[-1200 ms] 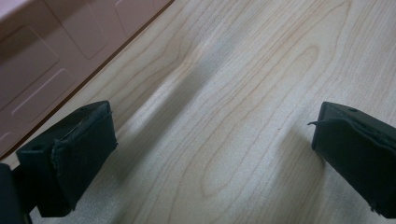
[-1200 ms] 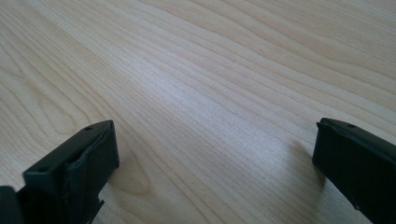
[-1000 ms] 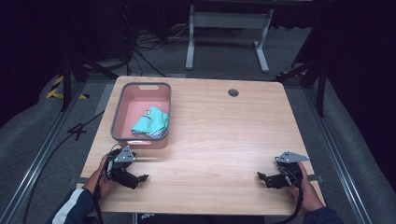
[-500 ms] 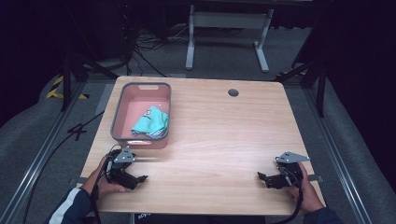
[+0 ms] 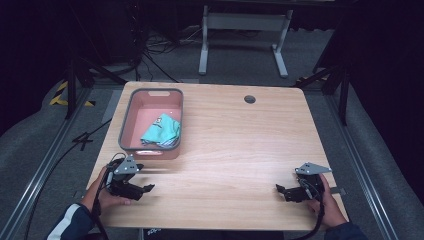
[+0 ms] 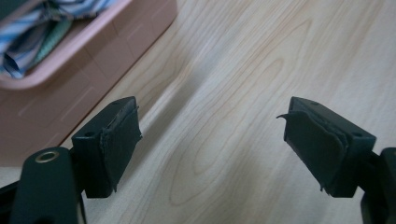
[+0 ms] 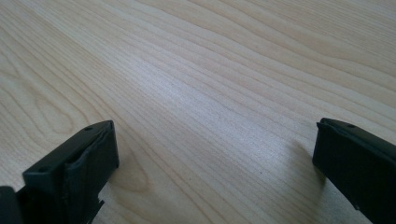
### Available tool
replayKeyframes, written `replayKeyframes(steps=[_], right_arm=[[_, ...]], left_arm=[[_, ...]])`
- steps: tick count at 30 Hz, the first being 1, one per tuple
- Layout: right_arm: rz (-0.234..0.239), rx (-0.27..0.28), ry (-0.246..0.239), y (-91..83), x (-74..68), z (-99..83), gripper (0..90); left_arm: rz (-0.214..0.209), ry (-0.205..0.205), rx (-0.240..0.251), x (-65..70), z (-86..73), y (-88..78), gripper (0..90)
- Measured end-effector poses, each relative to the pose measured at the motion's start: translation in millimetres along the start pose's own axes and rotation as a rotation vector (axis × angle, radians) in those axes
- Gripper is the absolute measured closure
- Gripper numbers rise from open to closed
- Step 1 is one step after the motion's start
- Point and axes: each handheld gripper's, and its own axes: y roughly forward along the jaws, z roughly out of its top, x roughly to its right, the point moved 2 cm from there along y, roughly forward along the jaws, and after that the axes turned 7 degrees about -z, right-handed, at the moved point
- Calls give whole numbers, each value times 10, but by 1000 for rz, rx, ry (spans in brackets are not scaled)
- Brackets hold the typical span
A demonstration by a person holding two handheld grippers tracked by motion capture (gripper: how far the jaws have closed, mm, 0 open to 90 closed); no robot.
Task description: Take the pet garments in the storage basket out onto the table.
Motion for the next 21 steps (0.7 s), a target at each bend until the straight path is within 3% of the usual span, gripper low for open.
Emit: replayKeyframes(steps=[12,16,21], right_arm=[[-2,-1,1,-1,0,-3,5],[-2,-1,1,-1,0,-3,5],[-2,-1,1,-1,0,-3,5]], left_arm=[[27,25,40,15,177,-250,187],[39,44,101,50,258,-374,196],[67,45,113,17,338,-464,164]])
